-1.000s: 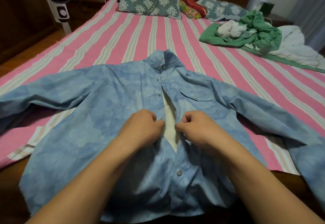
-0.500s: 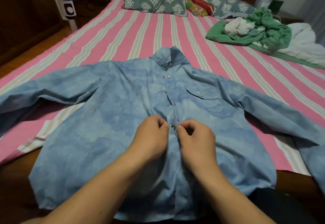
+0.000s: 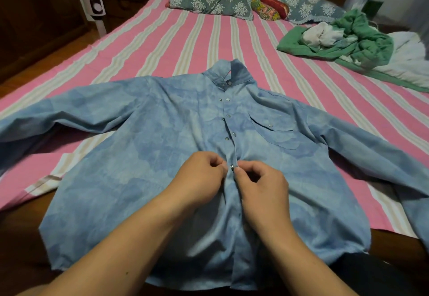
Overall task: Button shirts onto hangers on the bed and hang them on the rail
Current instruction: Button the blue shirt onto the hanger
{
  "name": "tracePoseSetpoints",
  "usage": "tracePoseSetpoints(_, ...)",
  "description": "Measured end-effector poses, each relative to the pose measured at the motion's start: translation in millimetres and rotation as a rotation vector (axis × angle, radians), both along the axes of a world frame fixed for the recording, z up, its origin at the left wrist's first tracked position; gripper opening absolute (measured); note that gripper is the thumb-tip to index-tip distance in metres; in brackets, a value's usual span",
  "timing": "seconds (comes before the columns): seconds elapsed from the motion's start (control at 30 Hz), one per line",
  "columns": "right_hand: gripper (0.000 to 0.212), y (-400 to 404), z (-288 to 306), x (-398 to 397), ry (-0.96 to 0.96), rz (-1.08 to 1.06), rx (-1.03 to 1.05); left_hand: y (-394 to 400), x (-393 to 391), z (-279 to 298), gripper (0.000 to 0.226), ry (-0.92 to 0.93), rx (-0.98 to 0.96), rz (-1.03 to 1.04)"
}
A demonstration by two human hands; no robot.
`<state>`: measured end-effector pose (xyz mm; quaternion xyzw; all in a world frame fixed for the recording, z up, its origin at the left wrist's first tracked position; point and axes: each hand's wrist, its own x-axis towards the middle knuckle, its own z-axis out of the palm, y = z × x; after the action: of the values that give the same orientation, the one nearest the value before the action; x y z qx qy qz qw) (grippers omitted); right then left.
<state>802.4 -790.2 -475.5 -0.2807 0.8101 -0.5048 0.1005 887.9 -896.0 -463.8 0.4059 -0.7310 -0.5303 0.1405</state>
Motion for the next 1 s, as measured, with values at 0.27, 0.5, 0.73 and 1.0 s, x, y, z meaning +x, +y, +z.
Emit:
tracePoseSetpoints(0.27,0.022,9.1,12.0,-5.0,-0.214,0.17,0.053,-2.2,3.0,-1.5,0.023,0.035,0.107,0.063)
tracePoseSetpoints(0.5,0.02,5.1,7.1,2.1,0.048,0.15,0.089,-0.7,-6.5,3.9,0.022,0.219,0.332,0.178)
tracePoseSetpoints(0.73,0.028,11.9,28.5,-7.9,-0.326,0.244,0.067,-4.5,-11.3,5.5,0.047,0.091,0.271,0.106)
tracePoseSetpoints(1.0,0.022,10.5,28.6,-16.0,-0.476,0.184,0.065,-0.3,-18.0,3.3,0.046,-0.017,0.089,0.042)
